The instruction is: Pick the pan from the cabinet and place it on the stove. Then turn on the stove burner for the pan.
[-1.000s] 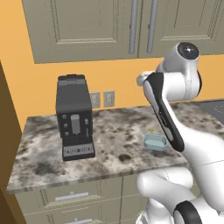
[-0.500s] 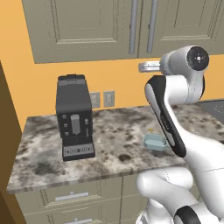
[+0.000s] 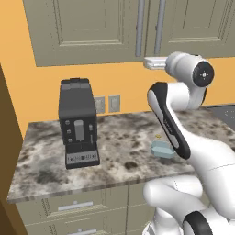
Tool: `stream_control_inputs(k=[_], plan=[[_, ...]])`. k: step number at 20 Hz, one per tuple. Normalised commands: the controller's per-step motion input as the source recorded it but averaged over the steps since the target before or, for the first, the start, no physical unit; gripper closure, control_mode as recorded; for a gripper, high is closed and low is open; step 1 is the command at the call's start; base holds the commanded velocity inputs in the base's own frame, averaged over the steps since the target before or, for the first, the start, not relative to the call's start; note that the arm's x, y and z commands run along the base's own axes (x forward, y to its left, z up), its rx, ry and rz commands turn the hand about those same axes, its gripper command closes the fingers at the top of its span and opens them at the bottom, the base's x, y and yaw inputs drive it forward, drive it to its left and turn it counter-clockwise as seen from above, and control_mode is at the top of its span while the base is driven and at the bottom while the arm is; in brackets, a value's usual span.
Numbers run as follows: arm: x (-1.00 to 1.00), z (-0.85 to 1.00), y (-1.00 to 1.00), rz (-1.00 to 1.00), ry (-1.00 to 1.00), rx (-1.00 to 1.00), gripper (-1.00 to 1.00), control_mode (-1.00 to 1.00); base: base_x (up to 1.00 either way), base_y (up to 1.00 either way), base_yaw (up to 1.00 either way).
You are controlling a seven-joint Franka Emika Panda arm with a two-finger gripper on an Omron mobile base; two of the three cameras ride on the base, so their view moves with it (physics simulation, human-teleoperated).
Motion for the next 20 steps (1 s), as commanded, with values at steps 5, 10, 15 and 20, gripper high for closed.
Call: stream_control_inputs(k=[5, 10, 15, 20], plan=[[0.42, 0.38, 0.00, 0.02, -0.18, 0.01, -1.00, -1.00, 0.00, 0.00, 0.00], [0.41, 0.35, -0.04, 0.00, -0.12, 0.00, -1.00, -1.00, 0.00, 0.00, 0.00], [0.28, 0.16, -0.19, 0.00, -0.03, 0.00, -1.00, -1.00, 0.00, 0.00, 0.00], [0.31, 0.08, -0.13, 0.00, -0.01, 0.00, -1.00, -1.00, 0.00, 0.00, 0.00]])
